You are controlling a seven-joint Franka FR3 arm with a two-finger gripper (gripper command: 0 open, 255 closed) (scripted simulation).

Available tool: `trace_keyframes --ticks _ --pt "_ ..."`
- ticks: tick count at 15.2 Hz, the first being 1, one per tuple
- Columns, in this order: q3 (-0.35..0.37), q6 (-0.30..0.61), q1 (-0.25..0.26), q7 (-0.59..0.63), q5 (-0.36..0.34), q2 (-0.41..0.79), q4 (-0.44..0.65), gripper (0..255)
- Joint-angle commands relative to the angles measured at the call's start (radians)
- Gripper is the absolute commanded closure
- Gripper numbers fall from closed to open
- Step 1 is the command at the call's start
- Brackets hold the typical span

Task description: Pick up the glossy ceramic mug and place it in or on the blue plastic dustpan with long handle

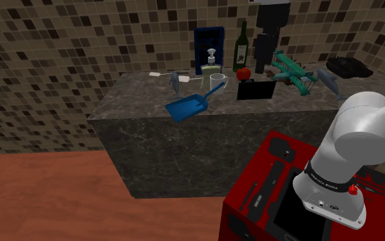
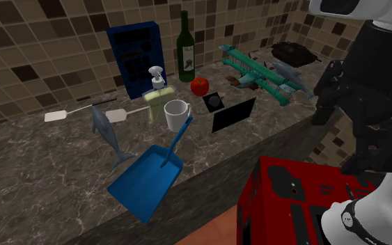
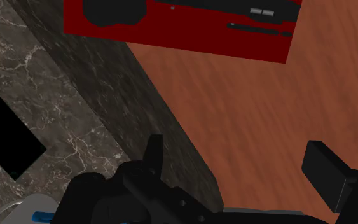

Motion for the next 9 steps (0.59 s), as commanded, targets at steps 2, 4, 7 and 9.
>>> trace_keyframes --ticks 2,4,7,9 --pt "-0.01 0.03 -0.004 -0.017 -0.012 0.019 -0.008 0" --pt "-0.031 0.09 -0.011 -0.049 -0.035 0.061 -0.021 0" --pt "-0.062 0.179 -0.023 -0.096 -0.065 0.132 -0.029 0" --pt "-0.081 0.238 -0.03 -0.126 -0.082 0.185 -0.027 0"
